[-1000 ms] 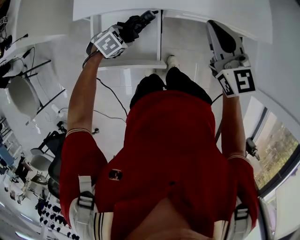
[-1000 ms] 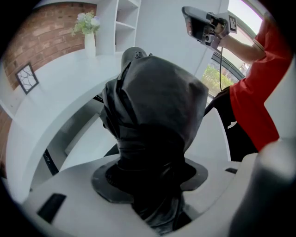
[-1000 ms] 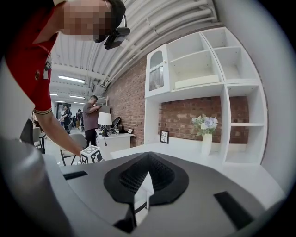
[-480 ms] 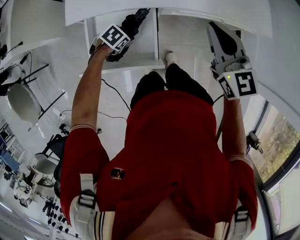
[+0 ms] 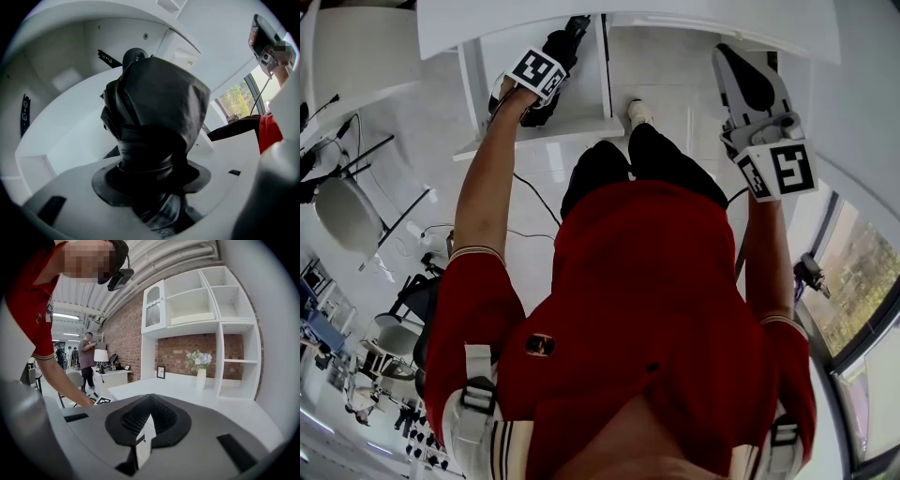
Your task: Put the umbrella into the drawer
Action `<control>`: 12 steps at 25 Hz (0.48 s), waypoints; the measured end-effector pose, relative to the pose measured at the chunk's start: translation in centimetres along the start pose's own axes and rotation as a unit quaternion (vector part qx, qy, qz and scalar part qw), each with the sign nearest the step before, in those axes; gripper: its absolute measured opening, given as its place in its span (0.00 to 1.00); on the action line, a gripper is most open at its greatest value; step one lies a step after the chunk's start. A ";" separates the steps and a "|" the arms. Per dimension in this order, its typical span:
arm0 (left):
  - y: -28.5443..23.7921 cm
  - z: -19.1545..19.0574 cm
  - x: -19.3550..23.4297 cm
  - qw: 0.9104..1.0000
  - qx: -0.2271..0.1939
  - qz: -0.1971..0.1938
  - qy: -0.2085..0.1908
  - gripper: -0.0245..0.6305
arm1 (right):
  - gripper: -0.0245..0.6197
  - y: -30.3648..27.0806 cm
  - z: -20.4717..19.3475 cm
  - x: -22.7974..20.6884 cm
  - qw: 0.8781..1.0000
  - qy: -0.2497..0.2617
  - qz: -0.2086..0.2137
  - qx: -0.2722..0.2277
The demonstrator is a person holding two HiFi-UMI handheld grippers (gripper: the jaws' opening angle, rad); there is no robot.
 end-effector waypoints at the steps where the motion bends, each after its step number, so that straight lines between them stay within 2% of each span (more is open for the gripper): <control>1: -0.3 -0.1 0.0 1.000 0.002 -0.001 0.006 0.42 | 0.04 0.2 0.0 -0.1 1.000 0.001 -0.002 0.000; 6: -1.5 -0.4 0.3 0.999 -0.001 -0.012 0.031 0.43 | 0.04 0.6 -0.2 -0.5 1.000 0.002 -0.008 0.007; 12: -2.6 -0.1 -0.2 0.999 -0.032 -0.010 0.027 0.43 | 0.04 0.7 -0.6 -0.3 1.000 0.000 -0.007 0.010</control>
Point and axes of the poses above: the fingertips, and each gripper's own axes: y backward along the fingers, x to its left, z out of its top, the point moved 2 cm from there along y, backward along the fingers, and after that the axes turned 8 degrees about -z, right-handed, at the moved point
